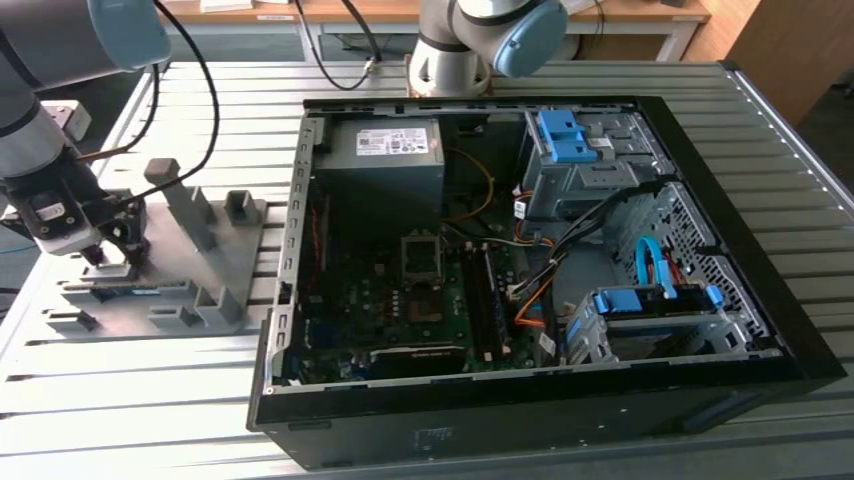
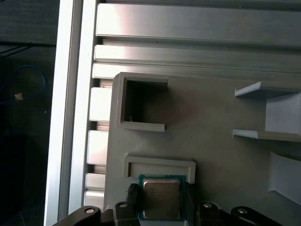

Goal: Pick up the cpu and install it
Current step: 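Pick up the cpu and move it towards the insertion slot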

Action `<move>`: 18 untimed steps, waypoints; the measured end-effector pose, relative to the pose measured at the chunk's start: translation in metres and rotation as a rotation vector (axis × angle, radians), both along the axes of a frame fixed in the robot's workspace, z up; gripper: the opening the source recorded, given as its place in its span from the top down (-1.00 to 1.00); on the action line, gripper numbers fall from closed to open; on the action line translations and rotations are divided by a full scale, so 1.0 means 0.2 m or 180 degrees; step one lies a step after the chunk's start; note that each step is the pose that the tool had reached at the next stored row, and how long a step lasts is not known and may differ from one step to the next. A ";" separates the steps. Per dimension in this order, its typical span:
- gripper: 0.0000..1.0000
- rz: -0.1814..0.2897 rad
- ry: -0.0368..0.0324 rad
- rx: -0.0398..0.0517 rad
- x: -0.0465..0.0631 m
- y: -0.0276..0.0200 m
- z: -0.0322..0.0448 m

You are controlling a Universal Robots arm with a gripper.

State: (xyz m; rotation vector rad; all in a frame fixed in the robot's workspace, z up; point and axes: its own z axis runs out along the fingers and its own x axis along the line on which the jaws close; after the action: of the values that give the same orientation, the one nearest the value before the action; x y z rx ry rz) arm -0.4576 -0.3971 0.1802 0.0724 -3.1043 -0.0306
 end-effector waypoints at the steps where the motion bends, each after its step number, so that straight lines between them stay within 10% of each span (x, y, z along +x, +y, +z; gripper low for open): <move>1: 0.06 0.0000 0.0000 0.0000 0.00 0.000 0.000; 18: 0.06 0.0000 0.0000 0.0000 0.00 0.000 0.049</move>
State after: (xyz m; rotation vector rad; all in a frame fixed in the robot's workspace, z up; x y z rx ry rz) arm -0.4577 -0.3972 0.1900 0.0722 -3.1043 -0.0308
